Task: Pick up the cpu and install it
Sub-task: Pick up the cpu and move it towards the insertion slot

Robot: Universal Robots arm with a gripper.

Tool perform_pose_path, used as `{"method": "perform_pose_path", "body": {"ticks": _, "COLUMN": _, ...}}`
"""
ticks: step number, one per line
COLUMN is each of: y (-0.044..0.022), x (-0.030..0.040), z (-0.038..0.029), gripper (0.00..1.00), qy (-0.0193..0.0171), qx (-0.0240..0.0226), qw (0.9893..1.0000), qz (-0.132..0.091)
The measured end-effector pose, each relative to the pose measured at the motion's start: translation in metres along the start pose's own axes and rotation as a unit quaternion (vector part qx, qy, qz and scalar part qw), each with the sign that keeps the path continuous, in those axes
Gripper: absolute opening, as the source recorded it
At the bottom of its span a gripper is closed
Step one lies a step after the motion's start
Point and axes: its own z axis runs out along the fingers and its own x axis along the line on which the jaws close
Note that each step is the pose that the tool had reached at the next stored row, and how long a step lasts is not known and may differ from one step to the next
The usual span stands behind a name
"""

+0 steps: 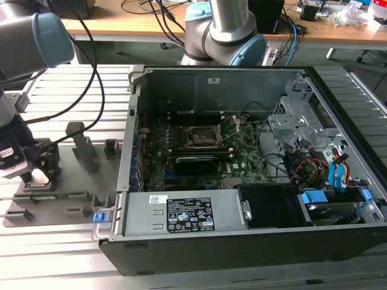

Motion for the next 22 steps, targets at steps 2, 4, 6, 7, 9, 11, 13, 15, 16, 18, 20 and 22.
{"method": "perform_pose_path", "body": {"ticks": 2, "y": 0.0000, "x": 0.0000, "z": 0.0000, "gripper": 0.55, "qy": 0.0000, "qx": -0.0001, "qw": 1.0000, "qz": 0.000}}
{"method": "perform_pose_path", "body": {"ticks": 4, "y": 0.0000, "x": 0.0000, "z": 0.0001, "gripper": 0.55, "qy": 0.0000, "qx": -0.0002, "qw": 1.0000, "qz": 0.000}}
{"method": "perform_pose_path", "body": {"ticks": 6, "y": 0.0000, "x": 0.0000, "z": 0.0001, "gripper": 0.55, "qy": 0.0000, "qx": -0.0004, "qw": 1.0000, "qz": 0.000}}
{"method": "perform_pose_path", "body": {"ticks": 7, "y": 0.0000, "x": 0.0000, "z": 0.0001, "gripper": 0.55, "qy": 0.0000, "qx": -0.0004, "qw": 1.0000, "qz": 0.000}}
{"method": "perform_pose_path", "body": {"ticks": 9, "y": 0.0000, "x": 0.0000, "z": 0.0001, "gripper": 0.55, "qy": 0.0000, "qx": -0.0005, "qw": 1.0000, "qz": 0.000}}
{"method": "perform_pose_path", "body": {"ticks": 11, "y": 0.0000, "x": 0.0000, "z": 0.0001, "gripper": 0.55, "qy": 0.0000, "qx": -0.0007, "qw": 1.0000, "qz": 0.000}}
{"method": "perform_pose_path", "body": {"ticks": 13, "y": 0.0000, "x": 0.0000, "z": 0.0001, "gripper": 0.55, "qy": 0.0000, "qx": -0.0008, "qw": 1.0000, "qz": 0.000}}
{"method": "perform_pose_path", "body": {"ticks": 15, "y": 0.0000, "x": 0.0000, "z": 0.0002, "gripper": 0.55, "qy": 0.0000, "qx": -0.0009, "qw": 1.0000, "qz": 0.000}}
{"method": "perform_pose_path", "body": {"ticks": 16, "y": 0.0000, "x": 0.0000, "z": 0.0002, "gripper": 0.55, "qy": 0.0000, "qx": -0.0010, "qw": 1.0000, "qz": 0.000}}
{"method": "perform_pose_path", "body": {"ticks": 18, "y": 0.0000, "x": 0.0000, "z": 0.0002, "gripper": 0.55, "qy": -0.0001, "qx": -0.0011, "qw": 1.0000, "qz": 0.000}}
{"method": "perform_pose_path", "body": {"ticks": 20, "y": 0.0000, "x": 0.0000, "z": 0.0000, "gripper": 0.55, "qy": -0.0002, "qx": -0.0012, "qw": 1.0000, "qz": 0.000}}
{"method": "perform_pose_path", "body": {"ticks": 22, "y": 0.0000, "x": 0.0000, "z": -0.0023, "gripper": 0.55, "qy": -0.0001, "qx": -0.0012, "qw": 1.0000, "qz": 0.000}}
